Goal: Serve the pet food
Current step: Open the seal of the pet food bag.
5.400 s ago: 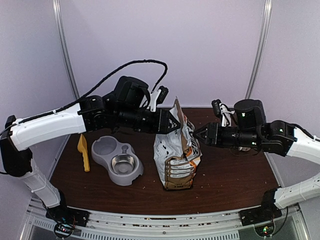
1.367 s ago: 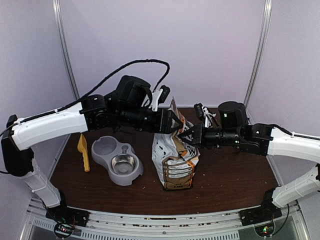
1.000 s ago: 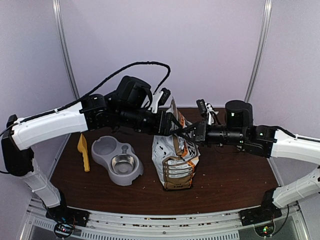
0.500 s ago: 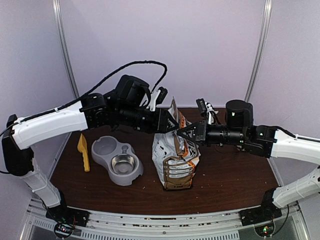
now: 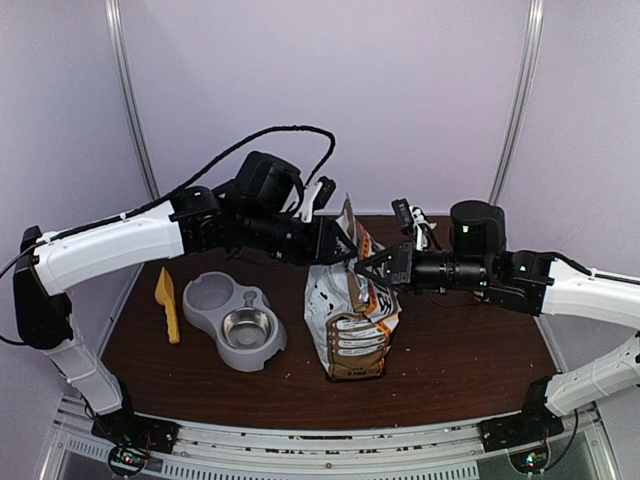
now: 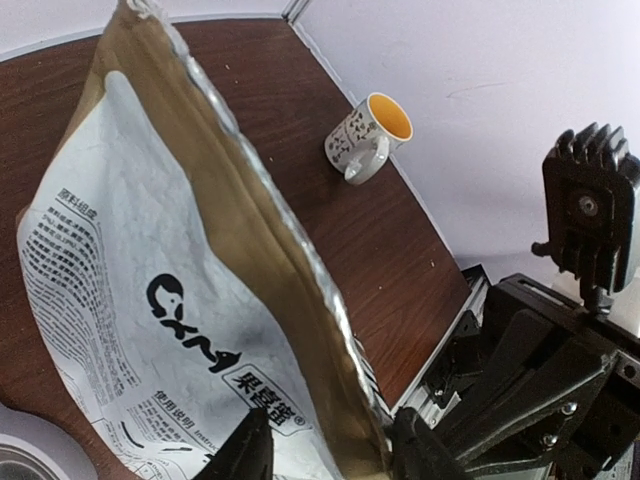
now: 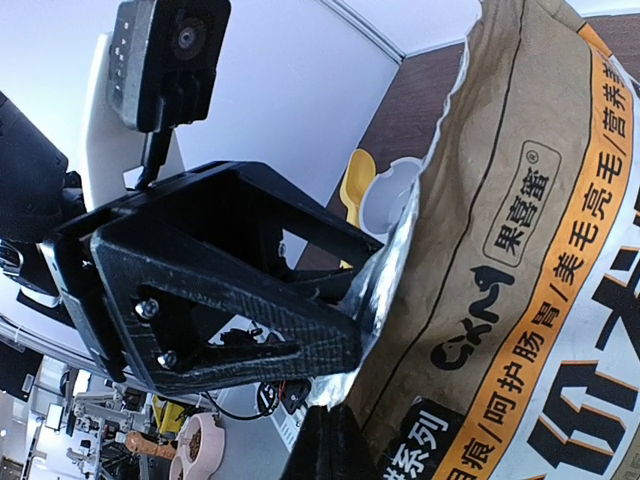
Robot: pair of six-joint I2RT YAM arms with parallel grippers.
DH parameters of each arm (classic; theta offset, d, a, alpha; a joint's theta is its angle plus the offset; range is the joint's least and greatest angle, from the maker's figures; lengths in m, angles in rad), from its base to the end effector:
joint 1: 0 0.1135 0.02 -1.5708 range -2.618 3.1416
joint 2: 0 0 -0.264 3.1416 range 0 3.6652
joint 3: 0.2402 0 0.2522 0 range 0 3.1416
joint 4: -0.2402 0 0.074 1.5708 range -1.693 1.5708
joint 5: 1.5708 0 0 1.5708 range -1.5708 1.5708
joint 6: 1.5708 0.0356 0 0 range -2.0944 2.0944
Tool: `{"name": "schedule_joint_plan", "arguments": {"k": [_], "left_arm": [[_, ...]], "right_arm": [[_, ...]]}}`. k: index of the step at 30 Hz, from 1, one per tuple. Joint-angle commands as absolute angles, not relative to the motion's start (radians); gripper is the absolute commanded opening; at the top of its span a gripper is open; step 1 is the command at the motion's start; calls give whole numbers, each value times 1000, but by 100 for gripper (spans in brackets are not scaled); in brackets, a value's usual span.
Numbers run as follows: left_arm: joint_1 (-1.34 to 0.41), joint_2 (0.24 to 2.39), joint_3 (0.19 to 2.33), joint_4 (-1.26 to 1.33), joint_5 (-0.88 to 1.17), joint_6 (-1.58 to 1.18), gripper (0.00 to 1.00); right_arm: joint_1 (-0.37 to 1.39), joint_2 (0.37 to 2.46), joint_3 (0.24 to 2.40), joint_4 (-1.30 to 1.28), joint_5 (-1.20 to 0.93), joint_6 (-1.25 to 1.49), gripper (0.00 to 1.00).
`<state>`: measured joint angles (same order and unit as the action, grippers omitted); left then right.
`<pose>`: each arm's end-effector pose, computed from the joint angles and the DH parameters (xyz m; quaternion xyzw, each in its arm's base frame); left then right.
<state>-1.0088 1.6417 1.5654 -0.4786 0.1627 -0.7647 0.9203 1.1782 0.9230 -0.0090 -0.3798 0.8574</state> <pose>0.1978 -0.3249 0.3605 0.1453 0.8596 -0.4206 0.2513 0.1557 0.2264 0.3257 -0.1392 0.7758 0.5579 0.2599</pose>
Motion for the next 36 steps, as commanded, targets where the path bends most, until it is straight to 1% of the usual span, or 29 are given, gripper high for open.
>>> {"name": "schedule_joint_plan", "arguments": {"k": [1, 7, 11, 13, 16, 21, 28, 32, 36], "left_arm": [[-1002, 1669, 1592, -472, 225, -723, 43], [-997, 1683, 1585, -466, 257, -723, 40], [-997, 1686, 1581, -464, 275, -724, 34], [-997, 1688, 1577, -454, 289, -723, 29], [-997, 1687, 1572, -439, 309, -724, 26], [-997, 1684, 1566, -404, 347, -725, 16], [-997, 1656, 1543, -381, 337, -726, 0], [-997, 1640, 1520, -380, 323, -733, 0], [-997, 1624, 1502, -359, 310, -732, 0]], "right_arm": [[933, 1183, 932, -71, -397, 826, 0], [933, 1186, 945, -99, -384, 805, 0], [933, 1185, 950, -110, -387, 792, 0], [933, 1188, 953, -111, -400, 784, 0], [933, 1195, 960, -121, -412, 772, 0], [933, 1203, 967, -126, -417, 760, 0], [933, 1231, 993, -137, -419, 741, 0], [934, 1245, 1010, -156, -408, 735, 0], [946, 1243, 1047, -244, -328, 691, 0]]}}
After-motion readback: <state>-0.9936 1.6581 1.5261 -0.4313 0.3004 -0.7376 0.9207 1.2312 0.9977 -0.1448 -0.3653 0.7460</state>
